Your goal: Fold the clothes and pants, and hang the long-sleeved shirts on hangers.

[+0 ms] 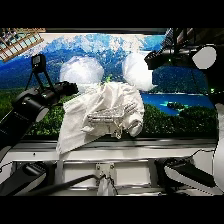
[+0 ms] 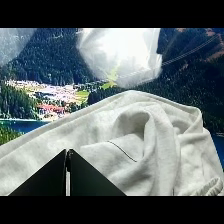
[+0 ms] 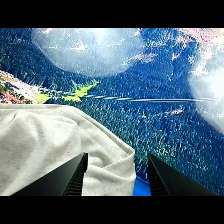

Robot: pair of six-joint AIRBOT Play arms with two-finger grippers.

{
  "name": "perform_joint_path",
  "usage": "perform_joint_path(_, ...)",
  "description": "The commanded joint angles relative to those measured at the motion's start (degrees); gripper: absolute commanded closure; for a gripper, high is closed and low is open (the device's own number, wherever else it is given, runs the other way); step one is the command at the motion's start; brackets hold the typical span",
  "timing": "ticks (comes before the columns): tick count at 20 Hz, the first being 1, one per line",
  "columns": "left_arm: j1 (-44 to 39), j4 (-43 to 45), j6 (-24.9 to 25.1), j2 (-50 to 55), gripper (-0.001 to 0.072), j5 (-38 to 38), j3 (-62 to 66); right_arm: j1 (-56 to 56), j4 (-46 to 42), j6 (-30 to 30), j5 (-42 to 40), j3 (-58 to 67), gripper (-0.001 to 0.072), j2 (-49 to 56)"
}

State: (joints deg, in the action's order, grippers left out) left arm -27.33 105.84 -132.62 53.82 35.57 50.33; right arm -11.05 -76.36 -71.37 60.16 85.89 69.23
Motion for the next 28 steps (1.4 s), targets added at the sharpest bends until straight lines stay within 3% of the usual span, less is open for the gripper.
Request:
perform_joint_path(1,0.04,0.02,0.0,0.04,0.067,-0.02,0.07,-0.07,0.0,-0.02,0.0,0.07,0.0259,0.04)
perform_joint_path(9,-0.26,0.02,0.04,-0.04,0.067,1.95,0.07,-0.07,0.0,-0.02,0.0,0.07,0.0259,0.04)
perform_joint_path(20,-0.17,1.14,0.24,0.04,0.0671,24.81,-0.39,-0.07,0.15,-0.11,-7.04,0.07,0.026,0.04)
perform_joint_path(22,-0.39,1.01,0.2,-0.11,0.0679,26.69,-1.79,-0.07,3.56,-0.13,-5.97,0.04,0.0261,0.04)
perform_joint_path(24,-1.44,1.07,-0.15,-1.33,0.0679,27.23,-3.52,-0.09,10.27,-0.11,2.91,-0.74,0.026,0.2)
perform_joint_path(26,-2.84,2.34,-1.51,-4.63,0.0679,27.23,-5.25,-1.84,19.78,-0.17,8.63,-6.54,0.026,0.02)
perform_joint_path(28,-3.28,7.26,-3.85,-9.66,0.0679,27.65,-7.32,-6.93,22.56,-0.28,8.13,-14.86,0.0256,0.02)
